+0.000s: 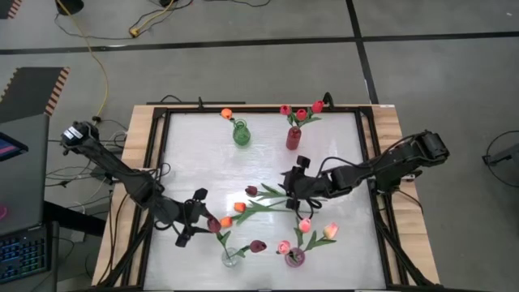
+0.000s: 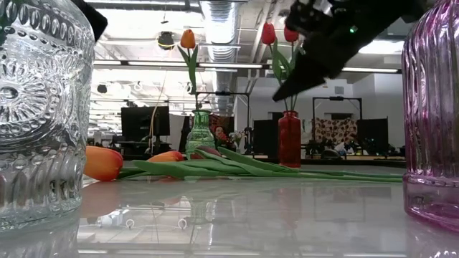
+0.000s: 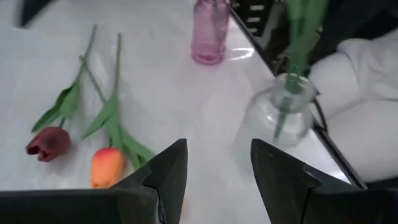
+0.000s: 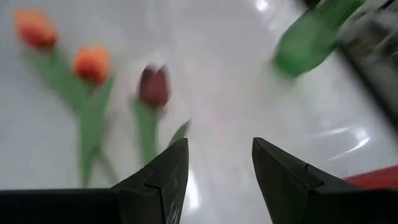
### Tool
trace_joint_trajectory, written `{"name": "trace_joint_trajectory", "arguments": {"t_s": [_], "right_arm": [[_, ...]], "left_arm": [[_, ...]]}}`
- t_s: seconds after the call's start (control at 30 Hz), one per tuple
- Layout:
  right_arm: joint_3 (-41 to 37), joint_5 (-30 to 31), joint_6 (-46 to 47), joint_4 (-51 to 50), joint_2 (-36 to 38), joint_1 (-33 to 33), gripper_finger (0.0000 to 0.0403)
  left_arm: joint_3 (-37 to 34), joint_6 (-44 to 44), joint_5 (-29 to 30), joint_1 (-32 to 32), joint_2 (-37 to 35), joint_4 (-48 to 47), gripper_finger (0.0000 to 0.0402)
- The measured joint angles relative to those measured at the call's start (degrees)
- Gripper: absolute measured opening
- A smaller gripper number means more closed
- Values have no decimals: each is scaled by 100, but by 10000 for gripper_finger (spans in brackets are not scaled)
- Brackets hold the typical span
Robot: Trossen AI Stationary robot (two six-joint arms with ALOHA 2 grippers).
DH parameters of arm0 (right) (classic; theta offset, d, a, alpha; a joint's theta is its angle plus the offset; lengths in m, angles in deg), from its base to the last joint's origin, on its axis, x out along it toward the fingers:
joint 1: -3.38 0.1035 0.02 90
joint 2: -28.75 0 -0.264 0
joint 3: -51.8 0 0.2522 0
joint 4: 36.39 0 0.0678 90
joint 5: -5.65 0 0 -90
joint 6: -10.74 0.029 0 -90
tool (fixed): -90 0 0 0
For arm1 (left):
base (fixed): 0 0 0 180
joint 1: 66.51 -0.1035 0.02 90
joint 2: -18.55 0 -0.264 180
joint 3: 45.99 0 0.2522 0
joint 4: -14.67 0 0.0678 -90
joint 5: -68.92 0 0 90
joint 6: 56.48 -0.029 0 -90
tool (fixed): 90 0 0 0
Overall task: Sort flowers into vase by color
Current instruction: Put the dark red flower into the transparent vase
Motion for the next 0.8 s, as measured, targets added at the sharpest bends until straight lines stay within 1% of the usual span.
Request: {"name": "trace_joint_trajectory", "arguments": {"t_s": [0.13,0.33,0.6,0.8], "right_arm": [[0,-830,453,-547,0,-167,203],[-13,-1392,727,-739,-22,-355,203],[-152,-1570,968,-708,-22,-350,203],[-441,-1709,1210,-451,-22,-350,203]], "left_arm": [[-314,10,3,-213,0,457,165],[-693,37,1,-608,0,1024,165],[-822,135,47,-1015,24,1059,165],[-1015,137,63,-1240,26,1445,164]]}}
